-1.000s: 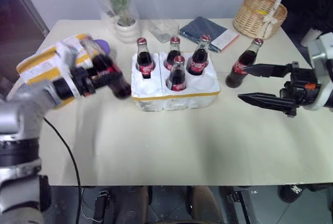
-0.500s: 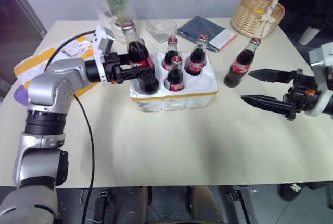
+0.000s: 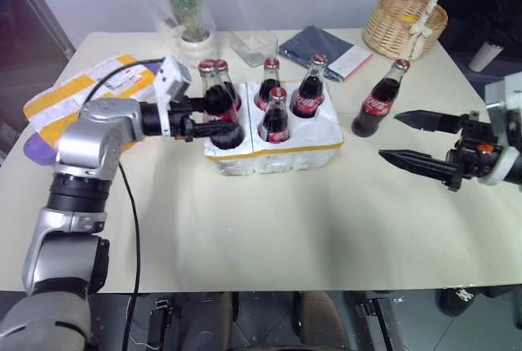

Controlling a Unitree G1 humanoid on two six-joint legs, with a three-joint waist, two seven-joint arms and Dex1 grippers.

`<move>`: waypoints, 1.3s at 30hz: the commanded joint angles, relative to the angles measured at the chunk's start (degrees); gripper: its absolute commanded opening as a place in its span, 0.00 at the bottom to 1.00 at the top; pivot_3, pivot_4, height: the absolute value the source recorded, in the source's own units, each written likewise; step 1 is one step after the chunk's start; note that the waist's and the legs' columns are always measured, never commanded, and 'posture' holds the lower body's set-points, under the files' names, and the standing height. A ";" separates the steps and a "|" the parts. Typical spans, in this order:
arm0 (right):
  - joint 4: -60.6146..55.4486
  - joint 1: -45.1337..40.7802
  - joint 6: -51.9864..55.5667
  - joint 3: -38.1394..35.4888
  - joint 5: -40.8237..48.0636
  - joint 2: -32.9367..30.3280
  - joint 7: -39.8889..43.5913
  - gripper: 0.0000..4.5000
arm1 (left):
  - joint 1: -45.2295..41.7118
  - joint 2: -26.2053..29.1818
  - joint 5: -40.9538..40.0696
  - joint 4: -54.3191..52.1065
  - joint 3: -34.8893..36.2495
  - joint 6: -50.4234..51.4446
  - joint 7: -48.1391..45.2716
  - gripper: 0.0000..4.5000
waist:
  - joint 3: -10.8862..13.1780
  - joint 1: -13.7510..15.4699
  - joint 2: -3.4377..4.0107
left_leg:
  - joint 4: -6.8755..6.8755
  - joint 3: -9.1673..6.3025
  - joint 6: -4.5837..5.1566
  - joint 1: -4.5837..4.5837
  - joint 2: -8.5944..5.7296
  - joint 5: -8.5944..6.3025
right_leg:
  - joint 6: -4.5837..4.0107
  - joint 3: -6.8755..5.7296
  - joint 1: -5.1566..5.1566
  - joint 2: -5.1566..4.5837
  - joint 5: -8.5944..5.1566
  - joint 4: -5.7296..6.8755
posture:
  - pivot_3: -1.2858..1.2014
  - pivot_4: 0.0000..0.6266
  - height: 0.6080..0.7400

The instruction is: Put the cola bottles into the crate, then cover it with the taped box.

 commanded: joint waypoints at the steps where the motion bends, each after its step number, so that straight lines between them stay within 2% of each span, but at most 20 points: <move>1: 1.29 -1.51 -3.49 1.76 -4.33 0.70 -2.23 1.00 | 1.79 -1.33 2.66 -1.59 -2.15 -2.29 0.93 0.60 | -0.01 0.09 0.01 | 0.00 0.00 0.00 0.00 0.00 0.00 | 0.00 0.00 0.00 0.00 0.00 0.00 | 0.52 0.24 0.98; 3: 2.20 -1.58 -6.24 4.00 -8.16 1.58 -3.95 1.00 | 2.51 -1.75 4.61 -1.01 -2.26 -3.72 2.40 0.83 | -0.01 0.12 0.01 | 0.00 0.00 0.00 0.01 0.00 0.00 | 0.00 0.00 0.00 0.00 0.00 0.00 | 0.52 0.24 0.98; 5: 2.88 -1.79 -7.21 5.59 -10.30 3.26 -6.31 1.00 | 3.87 -1.16 5.49 -2.31 -1.63 -4.87 3.21 0.99 | 0.00 0.10 0.00 | 0.01 0.00 0.00 0.00 0.00 0.00 | 0.00 0.00 0.01 0.00 0.00 -0.01 | 0.52 0.24 0.98; 9: 4.69 -3.07 -8.03 7.51 -13.67 6.17 -10.36 1.00 | 5.99 1.12 1.57 -7.56 2.84 -1.15 3.39 0.99 | -0.01 -0.23 0.01 | 0.03 -0.01 0.00 0.01 0.00 0.00 | 0.00 0.01 0.00 0.00 0.00 0.07 | 0.52 0.24 0.98; 15: 12.99 -9.61 -8.80 9.28 -18.84 10.84 -17.72 1.00 | 8.39 8.94 -23.59 -23.12 17.43 19.54 0.40 0.99 | 0.01 -0.32 0.03 | 0.00 -0.01 0.00 0.01 0.02 0.00 | -0.02 0.04 -0.12 0.01 -0.01 0.20 | 0.52 0.24 0.98; 17: 16.32 -12.38 -9.50 9.97 -20.03 12.34 -18.83 1.00 | 7.79 11.03 -31.47 -26.33 20.40 25.29 0.73 0.99 | 0.01 -0.21 0.03 | 0.03 -0.01 0.00 0.02 0.02 0.00 | -0.02 0.04 -0.09 0.00 -0.01 0.20 | 0.52 0.24 0.98; 19: 20.09 -15.27 -10.31 11.13 -21.36 13.88 -19.40 1.00 | 6.78 11.79 -35.83 -28.61 20.94 28.23 2.36 0.99 | 0.00 0.02 0.04 | 0.04 -0.02 0.00 0.04 0.00 0.00 | -0.02 0.04 -0.03 -0.01 -0.01 0.19 | 0.52 0.24 0.98; 27: 39.46 -25.57 -15.97 14.32 -28.33 19.28 -23.11 1.00 | 2.87 8.91 -32.35 -30.58 13.55 24.91 5.93 0.99 | 0.00 -0.29 0.04 | 0.00 -0.01 -0.04 0.10 -0.01 0.03 | -0.03 0.04 -0.01 0.02 -0.01 0.20 | 0.52 0.24 0.98; 39: 52.62 -33.24 -19.43 13.05 -28.46 24.03 -22.84 1.00 | 3.06 9.41 -31.96 -30.86 12.01 23.73 5.57 0.99 | 0.00 -0.56 0.06 | -0.05 -0.01 -0.04 0.09 0.00 0.03 | -0.04 0.06 -0.05 0.03 -0.02 0.18 | 0.52 0.24 0.98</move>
